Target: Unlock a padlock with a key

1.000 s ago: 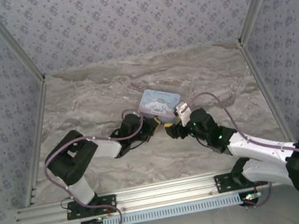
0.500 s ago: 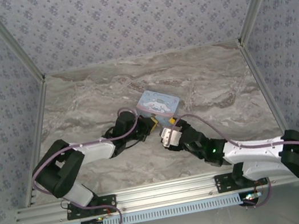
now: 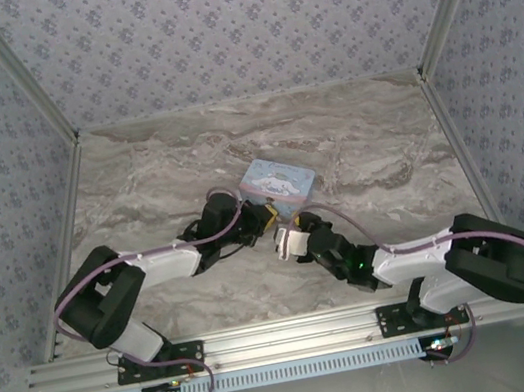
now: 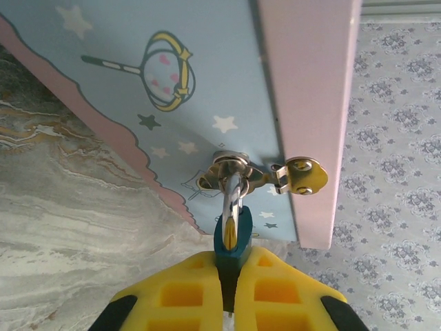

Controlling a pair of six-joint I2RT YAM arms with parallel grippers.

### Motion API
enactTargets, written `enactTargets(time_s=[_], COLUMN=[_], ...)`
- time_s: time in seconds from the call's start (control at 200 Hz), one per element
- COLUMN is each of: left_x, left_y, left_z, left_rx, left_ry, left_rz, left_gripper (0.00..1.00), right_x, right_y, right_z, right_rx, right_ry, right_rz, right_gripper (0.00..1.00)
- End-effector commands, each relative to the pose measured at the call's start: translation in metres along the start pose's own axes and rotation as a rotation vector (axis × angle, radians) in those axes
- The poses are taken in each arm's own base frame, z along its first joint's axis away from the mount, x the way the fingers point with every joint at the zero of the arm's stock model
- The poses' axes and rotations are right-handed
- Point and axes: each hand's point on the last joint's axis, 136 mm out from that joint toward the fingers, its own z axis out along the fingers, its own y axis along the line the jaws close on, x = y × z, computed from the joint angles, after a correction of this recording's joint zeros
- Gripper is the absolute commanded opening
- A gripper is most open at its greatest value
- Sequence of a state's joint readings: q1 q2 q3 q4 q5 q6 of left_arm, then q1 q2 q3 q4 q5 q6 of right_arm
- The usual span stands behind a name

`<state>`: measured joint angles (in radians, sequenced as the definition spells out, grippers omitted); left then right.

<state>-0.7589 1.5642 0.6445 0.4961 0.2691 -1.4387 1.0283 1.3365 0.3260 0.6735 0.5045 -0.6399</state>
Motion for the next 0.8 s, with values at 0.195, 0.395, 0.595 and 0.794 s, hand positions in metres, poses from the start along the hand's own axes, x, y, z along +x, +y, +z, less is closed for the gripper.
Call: enactTargets(time_s=[0.195,0.395,0.595,0.794], left_x=[0.000,0.000,0.001,0.001], left_y=[-0.037,-0.036,-0.038,-0.038], left_z=[-0.007,-0.007,-0.007,-0.007], left_rx=[0.090,0.092,0.094,0.094], left_ry=[0.006,0.004,0.010,0.011], left_rz=[0.031,0.028,0.030,0.030], left_gripper=[0.00,0.00,0.00,0.00], right_x=[-0.016,-0.017,-0.020,-0.025], right_y=[-0.018,-0.015,-0.012,-0.009], right_z=[0.011,0.014,0.021,0.026], right_rx=[0.017,-0.001,-0.003,0.005], right_ry=[-0.068,-0.068,-0.067,-0.069], right_rz=[0.070,0.051,0.043,0.032], right_gripper=[0.38,0.36,0.34,0.33])
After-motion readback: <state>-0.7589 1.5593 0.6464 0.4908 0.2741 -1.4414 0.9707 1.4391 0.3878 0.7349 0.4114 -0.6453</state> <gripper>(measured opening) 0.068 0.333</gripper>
